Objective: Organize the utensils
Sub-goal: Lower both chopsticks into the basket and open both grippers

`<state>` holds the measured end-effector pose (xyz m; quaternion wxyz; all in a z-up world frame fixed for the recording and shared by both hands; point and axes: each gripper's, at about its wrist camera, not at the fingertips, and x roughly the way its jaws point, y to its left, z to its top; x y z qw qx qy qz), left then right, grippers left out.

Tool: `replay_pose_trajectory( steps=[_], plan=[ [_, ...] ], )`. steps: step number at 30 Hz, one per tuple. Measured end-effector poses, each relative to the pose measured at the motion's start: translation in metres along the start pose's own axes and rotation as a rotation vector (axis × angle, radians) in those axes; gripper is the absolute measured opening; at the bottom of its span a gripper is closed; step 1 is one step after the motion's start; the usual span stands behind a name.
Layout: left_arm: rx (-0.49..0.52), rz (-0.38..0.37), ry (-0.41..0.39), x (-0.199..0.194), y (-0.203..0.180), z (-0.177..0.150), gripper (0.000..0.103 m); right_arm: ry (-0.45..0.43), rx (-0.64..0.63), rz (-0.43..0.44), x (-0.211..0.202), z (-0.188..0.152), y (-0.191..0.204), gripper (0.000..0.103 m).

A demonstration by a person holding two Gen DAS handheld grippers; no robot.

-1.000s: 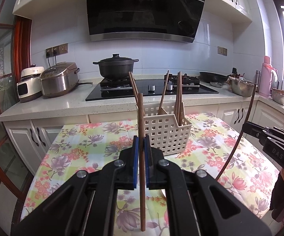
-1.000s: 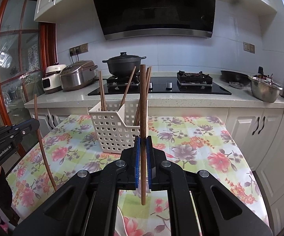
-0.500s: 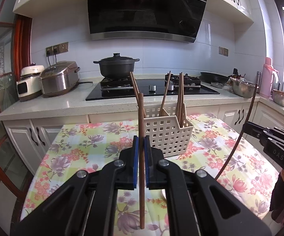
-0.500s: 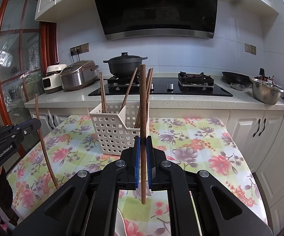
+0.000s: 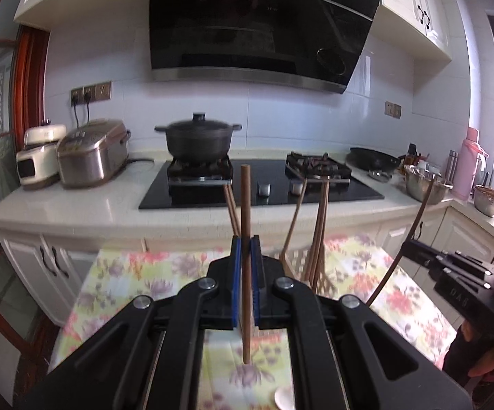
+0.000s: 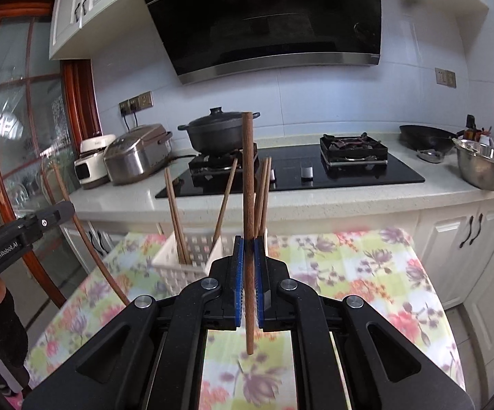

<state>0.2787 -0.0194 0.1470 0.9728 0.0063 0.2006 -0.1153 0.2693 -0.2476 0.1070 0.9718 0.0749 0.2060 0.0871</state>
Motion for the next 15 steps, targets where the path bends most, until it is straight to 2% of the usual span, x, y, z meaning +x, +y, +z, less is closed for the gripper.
replay_pose_trajectory(
  steps=[9, 15],
  plan=[
    [0.081, -0.007, -0.043, 0.002, -0.022, 0.083, 0.006, -0.028, -0.009, 0.002, 0.023, 0.053, 0.01, 0.006],
    [0.076, -0.008, -0.058, 0.022, -0.034, 0.109, 0.006, -0.005, -0.011, 0.004, 0.05, 0.061, 0.016, 0.006]
  ],
)
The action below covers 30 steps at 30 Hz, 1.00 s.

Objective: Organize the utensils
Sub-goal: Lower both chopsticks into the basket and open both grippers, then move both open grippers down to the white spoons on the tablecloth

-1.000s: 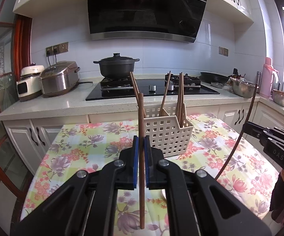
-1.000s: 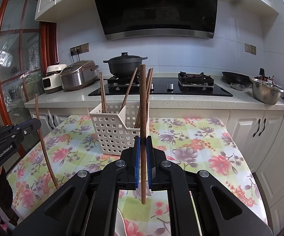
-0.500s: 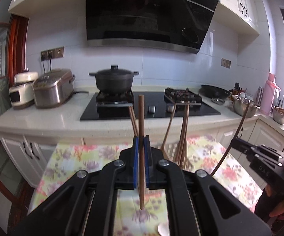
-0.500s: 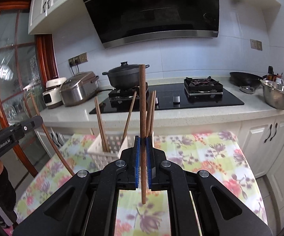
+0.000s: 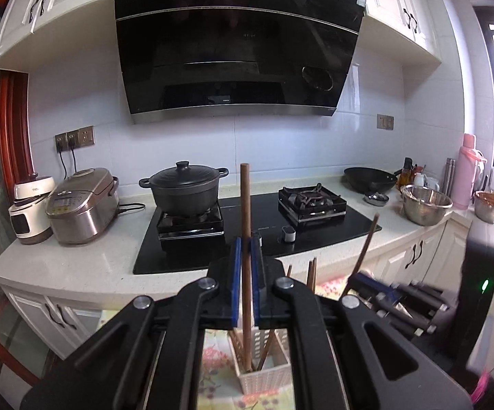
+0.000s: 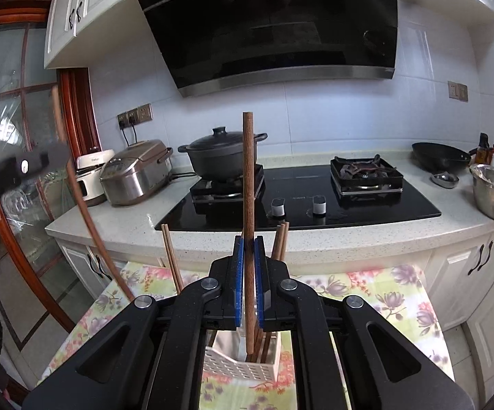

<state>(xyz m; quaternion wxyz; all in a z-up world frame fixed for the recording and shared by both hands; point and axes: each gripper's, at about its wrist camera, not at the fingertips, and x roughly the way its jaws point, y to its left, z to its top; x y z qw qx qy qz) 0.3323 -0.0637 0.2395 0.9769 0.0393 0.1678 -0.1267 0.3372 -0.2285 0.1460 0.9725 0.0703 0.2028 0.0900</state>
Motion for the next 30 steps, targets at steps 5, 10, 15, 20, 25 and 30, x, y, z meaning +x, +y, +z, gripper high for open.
replay_pose_trajectory(
  steps=[5, 10, 15, 20, 25, 30],
  plan=[
    [-0.013, -0.008, 0.066, 0.037, -0.002, -0.015, 0.006, 0.095, 0.016, 0.032, 0.029, -0.013, -0.003, 0.006],
    [-0.054, -0.026, 0.199, 0.083, 0.009, -0.049, 0.006, 0.179, 0.021, 0.042, 0.055, -0.027, -0.006, 0.007],
    [-0.091, 0.002, 0.276, 0.113, 0.026, -0.08, 0.006, 0.228, 0.042, 0.022, 0.077, -0.039, -0.013, 0.016],
    [-0.134, 0.033, 0.283, 0.121, 0.049, -0.091, 0.02, 0.221, 0.077, 0.018, 0.081, -0.045, -0.025, 0.035],
    [-0.134, 0.077, 0.259, 0.107, 0.061, -0.108, 0.043, 0.204, 0.074, 0.02, 0.063, -0.056, -0.037, 0.035],
    [-0.186, 0.112, 0.257, 0.084, 0.074, -0.148, 0.067, 0.227, 0.071, 0.038, 0.04, -0.093, -0.051, 0.035]
  ],
)
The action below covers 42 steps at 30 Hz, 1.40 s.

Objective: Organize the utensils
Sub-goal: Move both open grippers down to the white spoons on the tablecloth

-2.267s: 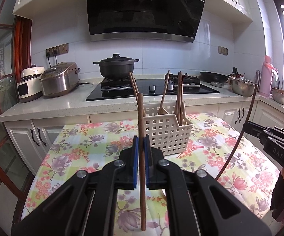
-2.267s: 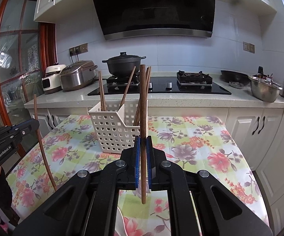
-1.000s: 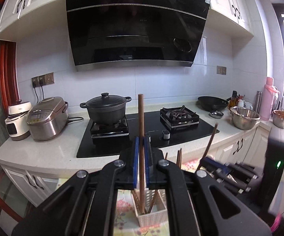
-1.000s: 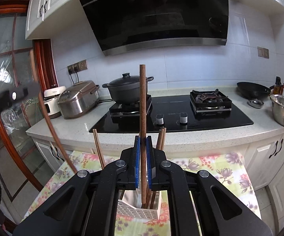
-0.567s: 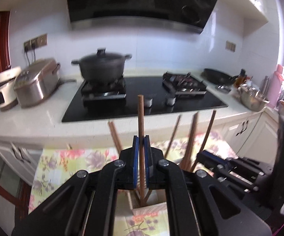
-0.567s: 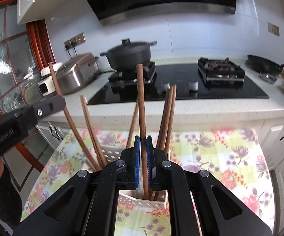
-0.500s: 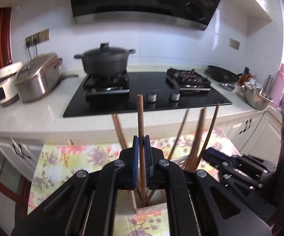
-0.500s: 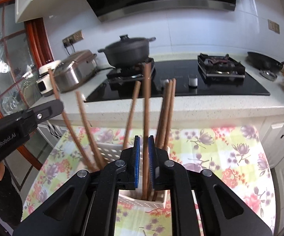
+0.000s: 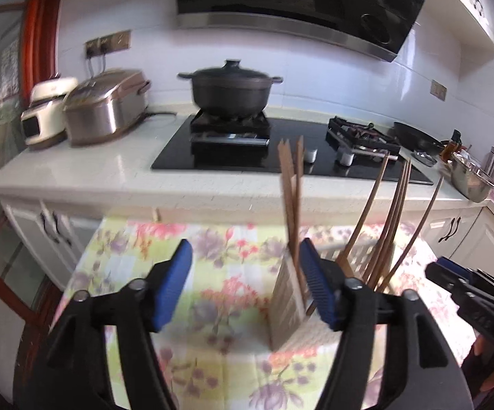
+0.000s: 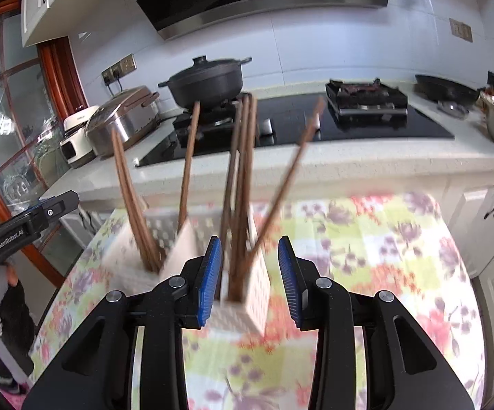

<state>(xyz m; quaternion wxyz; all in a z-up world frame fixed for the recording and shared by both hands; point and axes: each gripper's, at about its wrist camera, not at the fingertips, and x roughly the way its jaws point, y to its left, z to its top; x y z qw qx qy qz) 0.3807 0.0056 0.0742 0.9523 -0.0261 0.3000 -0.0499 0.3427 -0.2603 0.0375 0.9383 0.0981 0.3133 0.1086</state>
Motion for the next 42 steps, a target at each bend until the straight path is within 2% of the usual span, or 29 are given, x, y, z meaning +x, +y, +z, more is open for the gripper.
replay_pose_trajectory(
  steps=[5, 11, 14, 18, 23, 28, 33, 42],
  plan=[
    [-0.032, 0.013, 0.05, 0.0, 0.014, -0.052, 0.076, 0.037, 0.008, 0.011, -0.01, -0.043, -0.011, 0.035],
    [-0.027, -0.003, 0.109, -0.002, 0.012, -0.109, 0.078, 0.091, -0.041, 0.013, -0.024, -0.092, -0.005, 0.041],
    [-0.019, -0.016, 0.13, -0.006, 0.007, -0.129, 0.078, 0.119, -0.073, 0.007, -0.03, -0.113, -0.001, 0.046],
    [0.006, -0.022, 0.148, -0.013, 0.0, -0.152, 0.08, 0.166, -0.117, 0.018, -0.038, -0.139, 0.006, 0.046],
    [0.014, -0.042, 0.185, -0.013, -0.009, -0.173, 0.08, 0.215, -0.178, 0.044, -0.045, -0.168, 0.021, 0.046],
    [0.019, -0.047, 0.221, -0.007, -0.017, -0.186, 0.08, 0.237, -0.246, 0.059, -0.047, -0.182, 0.039, 0.046],
    [0.028, -0.032, 0.23, -0.007, -0.023, -0.193, 0.08, 0.258, -0.281, 0.078, -0.045, -0.192, 0.053, 0.046],
    [0.057, -0.015, 0.235, -0.01, -0.032, -0.202, 0.08, 0.3, -0.306, 0.059, -0.026, -0.2, 0.067, 0.046]
  ],
)
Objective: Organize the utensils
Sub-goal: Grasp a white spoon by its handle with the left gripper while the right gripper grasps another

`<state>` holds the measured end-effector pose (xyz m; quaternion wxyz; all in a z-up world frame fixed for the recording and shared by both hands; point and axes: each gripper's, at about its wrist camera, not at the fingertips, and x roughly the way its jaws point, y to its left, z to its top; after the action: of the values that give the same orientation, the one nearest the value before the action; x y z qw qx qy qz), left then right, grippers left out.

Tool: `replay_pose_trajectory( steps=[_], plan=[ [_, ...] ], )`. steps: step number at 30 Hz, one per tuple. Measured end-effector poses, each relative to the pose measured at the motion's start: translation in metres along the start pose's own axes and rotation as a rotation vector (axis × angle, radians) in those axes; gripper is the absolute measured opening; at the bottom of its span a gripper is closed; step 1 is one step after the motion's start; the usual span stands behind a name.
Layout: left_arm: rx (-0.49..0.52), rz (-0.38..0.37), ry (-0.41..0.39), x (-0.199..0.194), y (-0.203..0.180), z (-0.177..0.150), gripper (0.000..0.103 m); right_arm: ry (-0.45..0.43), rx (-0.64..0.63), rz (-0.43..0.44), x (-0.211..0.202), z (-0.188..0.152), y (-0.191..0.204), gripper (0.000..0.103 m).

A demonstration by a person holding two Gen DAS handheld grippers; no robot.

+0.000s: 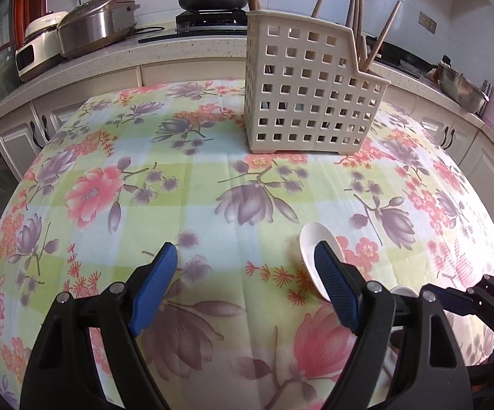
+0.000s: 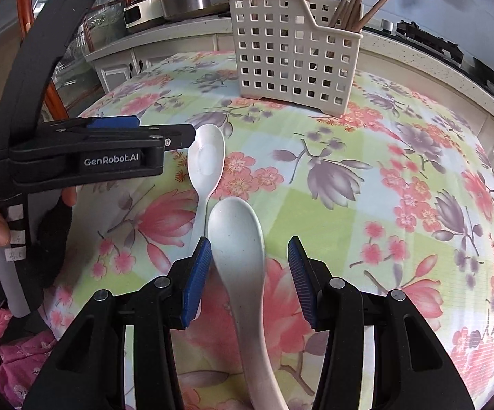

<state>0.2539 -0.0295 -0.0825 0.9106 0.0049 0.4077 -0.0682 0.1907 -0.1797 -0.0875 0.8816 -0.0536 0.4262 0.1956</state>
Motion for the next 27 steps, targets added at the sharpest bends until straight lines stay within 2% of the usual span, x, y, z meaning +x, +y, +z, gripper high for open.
replay_pose_trajectory(
  steps=[14, 17, 24, 25, 27],
  plan=[
    [-0.015, 0.016, 0.022, 0.004, -0.004, -0.004, 0.08, -0.009, 0.08, -0.08, 0.006, 0.007, -0.011, 0.044],
    [-0.006, 0.01, 0.023, 0.004, -0.011, -0.004, 0.08, -0.018, 0.105, -0.109, 0.004, 0.007, -0.019, 0.039],
    [0.034, 0.017, 0.04, 0.013, -0.04, 0.002, 0.079, -0.029, 0.19, -0.111, -0.001, 0.003, -0.043, 0.032],
    [0.033, 0.023, 0.045, 0.016, -0.042, 0.003, 0.078, -0.029, 0.192, -0.108, -0.001, 0.003, -0.044, 0.032],
    [0.035, 0.016, 0.074, 0.024, -0.047, 0.005, 0.064, -0.03, 0.207, -0.093, -0.002, 0.002, -0.049, 0.032]
  ],
)
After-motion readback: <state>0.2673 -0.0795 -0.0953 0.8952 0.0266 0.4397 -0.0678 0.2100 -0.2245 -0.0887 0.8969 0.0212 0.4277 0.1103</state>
